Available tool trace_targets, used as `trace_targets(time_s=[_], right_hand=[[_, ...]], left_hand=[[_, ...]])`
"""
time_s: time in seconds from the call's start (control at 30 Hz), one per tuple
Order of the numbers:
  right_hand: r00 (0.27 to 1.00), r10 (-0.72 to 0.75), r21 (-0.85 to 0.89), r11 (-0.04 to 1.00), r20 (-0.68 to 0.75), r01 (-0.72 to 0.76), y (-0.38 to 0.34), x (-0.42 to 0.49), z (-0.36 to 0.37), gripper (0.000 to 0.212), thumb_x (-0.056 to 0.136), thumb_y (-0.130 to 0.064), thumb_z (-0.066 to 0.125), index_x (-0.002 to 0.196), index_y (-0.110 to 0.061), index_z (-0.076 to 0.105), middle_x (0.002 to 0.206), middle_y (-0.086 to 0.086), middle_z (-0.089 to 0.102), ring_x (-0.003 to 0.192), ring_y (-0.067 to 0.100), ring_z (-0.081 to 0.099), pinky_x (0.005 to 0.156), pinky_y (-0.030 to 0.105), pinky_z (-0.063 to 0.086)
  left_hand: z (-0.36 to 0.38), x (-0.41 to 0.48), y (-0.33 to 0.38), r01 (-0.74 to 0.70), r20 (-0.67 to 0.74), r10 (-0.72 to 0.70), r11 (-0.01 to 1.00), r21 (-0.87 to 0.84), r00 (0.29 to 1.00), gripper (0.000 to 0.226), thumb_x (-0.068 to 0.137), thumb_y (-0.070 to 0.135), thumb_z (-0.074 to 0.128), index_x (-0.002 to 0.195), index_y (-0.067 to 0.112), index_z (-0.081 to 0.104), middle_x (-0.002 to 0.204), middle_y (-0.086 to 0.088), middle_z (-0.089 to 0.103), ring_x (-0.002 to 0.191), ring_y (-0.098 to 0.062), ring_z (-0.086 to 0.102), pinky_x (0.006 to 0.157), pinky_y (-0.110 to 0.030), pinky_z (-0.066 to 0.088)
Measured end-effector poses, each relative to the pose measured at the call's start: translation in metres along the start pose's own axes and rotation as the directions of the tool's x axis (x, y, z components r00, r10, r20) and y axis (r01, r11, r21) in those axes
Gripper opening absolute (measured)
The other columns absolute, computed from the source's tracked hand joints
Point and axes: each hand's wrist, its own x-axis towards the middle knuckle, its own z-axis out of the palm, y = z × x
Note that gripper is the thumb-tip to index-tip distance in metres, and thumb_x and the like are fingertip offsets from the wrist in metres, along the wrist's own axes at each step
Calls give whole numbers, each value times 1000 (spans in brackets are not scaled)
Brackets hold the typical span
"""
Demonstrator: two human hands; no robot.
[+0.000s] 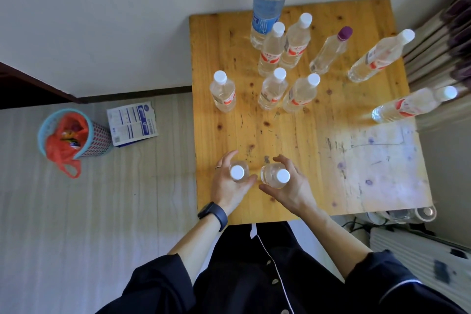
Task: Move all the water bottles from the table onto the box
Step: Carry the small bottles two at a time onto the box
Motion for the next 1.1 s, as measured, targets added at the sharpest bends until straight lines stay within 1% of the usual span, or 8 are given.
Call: trace_targets(time_s=[0.07, 0.13, 0.23, 0.47, 0.6, 0.73, 0.93, 1.1], right_hand=[[999, 42, -6, 999, -19, -42, 0, 1, 2, 74, 64, -53, 86, 123, -46, 41, 113, -33, 55, 94, -8, 55, 73, 5, 39], [998, 52, -9, 999, -42, -53, 3, 1, 4, 69, 64, -49, 84, 119, -43, 43, 107, -27, 59, 88, -5, 59, 67, 7, 42], [995, 73, 1, 997, -61, -74, 2, 1, 7, 63, 63, -44, 81, 114, -45, 44, 103, -27, 61, 87, -8, 60, 63, 8, 43], [989, 107, 28, 994, -106, -105, -8, -1, 8, 57, 63, -39, 79, 106, -48, 44, 100, -32, 61, 80, -3, 63, 54, 21, 52], [971, 154, 68, 987, -181, -144, -13, -15, 5, 51, 65, -42, 78, 106, -39, 47, 91, -17, 66, 67, 6, 66, 58, 30, 56], [925, 243, 201, 961, -293, -189, -10, -51, -7, 54, 64, -40, 80, 106, -48, 46, 82, -23, 68, 68, -1, 67, 51, 13, 47], [761, 343, 282, 935, -551, -216, 1, -123, -35, 51, 63, -53, 77, 104, -49, 48, 88, -30, 66, 74, -4, 64, 52, 18, 51], [502, 484, 388, 875, -717, -289, 26, -208, -60, 45, 64, -56, 76, 100, -49, 49, 81, -28, 66, 71, -3, 62, 56, 25, 51]], left_hand=[[1, 2, -4, 22, -20, -21, 999, 45, 1000, 56, 67, 49, 81, 110, 56, 46, 103, 24, 64, 103, -6, 60, 81, -24, 51], [-1, 3, -5, 16, -27, -14, 996, 91, 1000, 48, 65, 52, 78, 101, 56, 46, 94, 27, 63, 90, 0, 61, 68, -20, 50], [-4, 4, -4, -9, -28, 13, 990, 138, 1000, 48, 65, 51, 78, 101, 53, 47, 94, 30, 62, 86, 7, 59, 63, -18, 48], [-11, 10, 10, -53, 34, 48, 982, 183, 998, 43, 67, 41, 81, 94, 43, 48, 84, 19, 64, 76, -2, 61, 51, -15, 39], [-16, 16, 23, -103, 87, 85, 967, 235, 993, 40, 69, 41, 79, 98, 34, 53, 86, 13, 68, 76, -10, 65, 57, -26, 50], [-18, 11, 40, -245, 155, 205, 920, 305, 966, 42, 71, 47, 78, 102, 33, 53, 88, 12, 69, 80, -13, 65, 65, -31, 52], [15, -10, 81, -511, 400, 369, 786, 347, 839, 46, 72, 54, 75, 106, 34, 53, 91, 10, 67, 85, -20, 62, 67, -31, 49], [86, -67, 119, -746, 635, 473, 612, 263, 611, 44, 72, 51, 76, 106, 33, 55, 86, 6, 69, 81, -24, 65, 62, -29, 47]])
